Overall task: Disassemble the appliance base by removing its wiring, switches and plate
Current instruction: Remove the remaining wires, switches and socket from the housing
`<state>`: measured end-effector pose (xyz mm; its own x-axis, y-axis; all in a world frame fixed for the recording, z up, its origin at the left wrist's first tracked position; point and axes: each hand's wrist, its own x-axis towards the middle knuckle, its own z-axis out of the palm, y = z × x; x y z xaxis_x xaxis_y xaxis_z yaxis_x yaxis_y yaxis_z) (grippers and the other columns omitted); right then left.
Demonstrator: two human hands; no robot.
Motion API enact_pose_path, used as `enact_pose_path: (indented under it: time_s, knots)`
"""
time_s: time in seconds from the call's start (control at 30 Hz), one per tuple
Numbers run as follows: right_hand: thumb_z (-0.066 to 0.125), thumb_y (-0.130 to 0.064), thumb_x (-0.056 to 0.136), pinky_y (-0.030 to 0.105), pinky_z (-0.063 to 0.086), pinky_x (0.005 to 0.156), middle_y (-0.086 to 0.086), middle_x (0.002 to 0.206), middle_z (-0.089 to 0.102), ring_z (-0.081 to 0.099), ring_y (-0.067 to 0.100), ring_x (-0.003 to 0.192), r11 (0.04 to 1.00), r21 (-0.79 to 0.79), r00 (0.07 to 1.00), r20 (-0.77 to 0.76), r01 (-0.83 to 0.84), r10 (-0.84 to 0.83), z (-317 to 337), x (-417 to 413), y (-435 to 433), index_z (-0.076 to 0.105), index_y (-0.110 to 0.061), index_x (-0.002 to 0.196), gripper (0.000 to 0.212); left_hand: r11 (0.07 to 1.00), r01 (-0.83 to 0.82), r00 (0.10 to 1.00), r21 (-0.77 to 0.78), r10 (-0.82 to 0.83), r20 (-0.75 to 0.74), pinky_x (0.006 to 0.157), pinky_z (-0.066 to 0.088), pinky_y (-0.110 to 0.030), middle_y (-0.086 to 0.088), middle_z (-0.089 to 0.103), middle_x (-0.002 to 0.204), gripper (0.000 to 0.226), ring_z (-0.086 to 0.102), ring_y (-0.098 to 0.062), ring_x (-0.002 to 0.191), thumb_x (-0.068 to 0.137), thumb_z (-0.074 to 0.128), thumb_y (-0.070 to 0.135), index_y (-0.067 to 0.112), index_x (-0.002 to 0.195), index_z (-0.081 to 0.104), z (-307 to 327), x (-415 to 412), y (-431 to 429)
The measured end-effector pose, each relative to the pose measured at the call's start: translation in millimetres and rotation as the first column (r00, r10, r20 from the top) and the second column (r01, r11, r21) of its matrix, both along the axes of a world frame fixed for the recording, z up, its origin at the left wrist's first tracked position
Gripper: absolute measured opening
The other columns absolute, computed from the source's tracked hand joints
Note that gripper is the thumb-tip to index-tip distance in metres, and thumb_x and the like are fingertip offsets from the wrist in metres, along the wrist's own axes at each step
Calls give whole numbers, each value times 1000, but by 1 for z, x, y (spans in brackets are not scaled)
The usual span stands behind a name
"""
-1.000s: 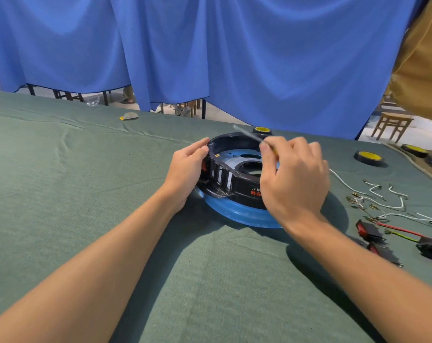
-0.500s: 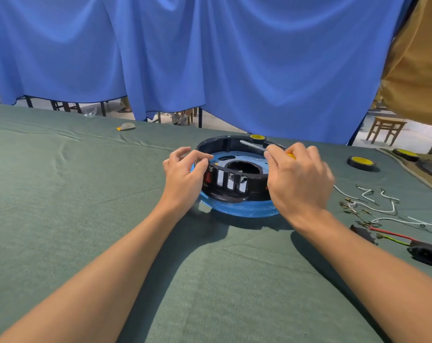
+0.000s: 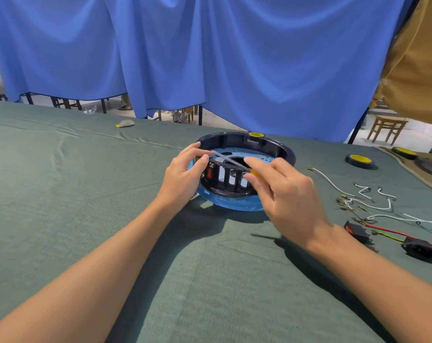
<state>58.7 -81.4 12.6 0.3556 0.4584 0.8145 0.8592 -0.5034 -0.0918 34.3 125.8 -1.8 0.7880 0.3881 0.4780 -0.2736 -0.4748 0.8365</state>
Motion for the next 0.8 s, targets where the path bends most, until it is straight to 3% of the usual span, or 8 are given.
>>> enact_pose_path:
  time_s: [0.1,0.27,0.5,0.6,0.73,0.8]
  knots:
    - [53,-30,97,39,49,45,4,73,59,53,28,52,999,-13,999,23,-29,30,-10,-5,-5,71,-12,106,27,995,41,999,-87,-40,10,114,30,-39,4,47,145,29,42,-9,133,98,52,17,38,90,69,0,1,2]
    - [53,-33,95,40,48,43,5,66,56,52,32,50,996,-54,997,-7,75,-76,-15,-8,-3,73,-12,93,30,986,101,995,-134,-99,26,116,25,-34,-5,43,149,29,31,-2,139,98,51,16,37,90,71,-2,2,2]
    - [51,-32,98,34,46,48,5,71,55,53,33,54,982,-155,992,-43,111,-119,-12,-17,5,71,-11,94,29,991,66,998,-120,-64,17,114,31,-42,-1,47,146,16,39,-1,134,82,58,39,45,82,72,-4,3,1]
    - [48,-33,100,29,41,51,4,73,53,53,32,57,968,-208,988,-31,142,-151,-10,-17,5,69,-13,93,30,991,52,999,-123,-52,6,113,33,-42,0,47,146,15,45,-5,130,80,57,37,42,82,72,-2,4,0]
    - [44,-36,100,36,48,58,4,76,53,56,35,64,962,-236,986,-60,139,-157,-7,-14,5,68,-16,97,32,990,54,998,-128,-52,19,111,35,-42,-3,48,145,15,47,-6,128,80,57,33,38,85,71,-2,6,-1]
    - [47,-35,99,31,41,55,4,74,55,54,34,63,962,-232,987,-45,142,-156,-6,-13,5,69,-15,93,31,990,51,999,-128,-50,14,111,35,-42,-2,49,144,16,48,-8,127,79,57,34,37,86,71,-2,6,-2]
